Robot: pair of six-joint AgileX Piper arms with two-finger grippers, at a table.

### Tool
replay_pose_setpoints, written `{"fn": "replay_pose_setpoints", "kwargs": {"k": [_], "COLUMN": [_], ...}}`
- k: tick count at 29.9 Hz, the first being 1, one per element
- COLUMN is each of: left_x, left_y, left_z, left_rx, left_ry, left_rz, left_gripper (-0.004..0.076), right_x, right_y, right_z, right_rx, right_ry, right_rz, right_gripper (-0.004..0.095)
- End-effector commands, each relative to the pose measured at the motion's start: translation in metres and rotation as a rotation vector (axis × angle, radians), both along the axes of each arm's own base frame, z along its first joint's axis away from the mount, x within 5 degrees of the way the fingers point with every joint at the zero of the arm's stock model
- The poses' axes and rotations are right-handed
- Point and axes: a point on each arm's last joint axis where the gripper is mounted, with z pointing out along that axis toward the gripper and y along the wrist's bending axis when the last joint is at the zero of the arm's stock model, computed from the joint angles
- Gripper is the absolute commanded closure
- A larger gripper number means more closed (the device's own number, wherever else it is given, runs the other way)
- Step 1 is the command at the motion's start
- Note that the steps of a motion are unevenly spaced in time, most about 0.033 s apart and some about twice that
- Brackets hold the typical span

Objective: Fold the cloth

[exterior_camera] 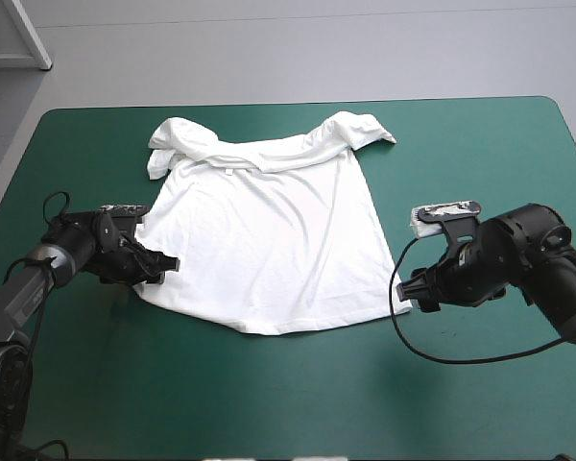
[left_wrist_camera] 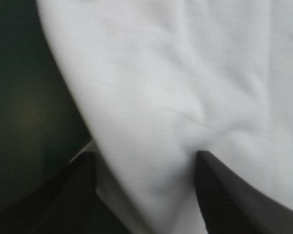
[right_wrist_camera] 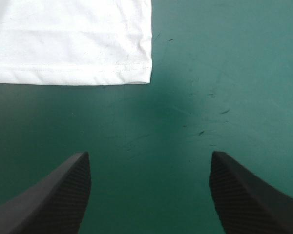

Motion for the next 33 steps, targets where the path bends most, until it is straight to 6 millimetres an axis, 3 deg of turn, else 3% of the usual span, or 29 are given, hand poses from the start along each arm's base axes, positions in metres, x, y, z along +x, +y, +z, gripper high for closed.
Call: {"fn": "replay_pose_setpoints", "kwargs": {"k": [1, 5, 9, 14, 19, 26, 30, 33], "left_x": [0.006, 0.002, -0.009, -0.013, -0.015, -0.016, -0.017, -0.018], "left_y": [-0.004, -0.007, -0.006, -0.006, -0.006, -0.007, -0.007, -0.007], "left_z": [-0.005, -0.018, -0.031, -0.036, -0.031, -0.019, -0.017, -0.018], "left_rx": [-0.062, -0.090, -0.074, -0.066, -0.067, -0.082, -0.090, -0.090], "left_ry": [-0.011, 0.025, 0.065, 0.064, 0.049, 0.003, -0.004, -0.001], "left_rz": [0.051, 0.051, 0.022, 0.010, 0.009, 0.018, 0.024, 0.024], "left_gripper": [0.0304, 0.0487, 0.0736, 0.0734, 0.0734, 0.0734, 0.0734, 0.0734], "right_x": [0.000, 0.010, 0.032, 0.059, 0.071, 0.082, 0.081, 0.075], "right_y": [0.000, 0.005, 0.013, 0.019, 0.028, 0.043, 0.045, 0.043], "right_z": [0.010, 0.001, -0.017, -0.052, -0.088, -0.114, -0.130, -0.146], "right_rx": [0.026, 0.018, -0.008, -0.084, -0.063, 0.034, 0.047, 0.047], "right_ry": [-0.061, -0.044, -0.036, -0.010, 0.029, 0.069, 0.124, 0.137], "right_rz": [0.004, 0.004, 0.011, 0.026, 0.028, 0.038, 0.034, 0.022], "right_gripper": [0.0265, 0.0265, 0.0265, 0.0265, 0.0265, 0.0268, 0.0358, 0.0555]}}
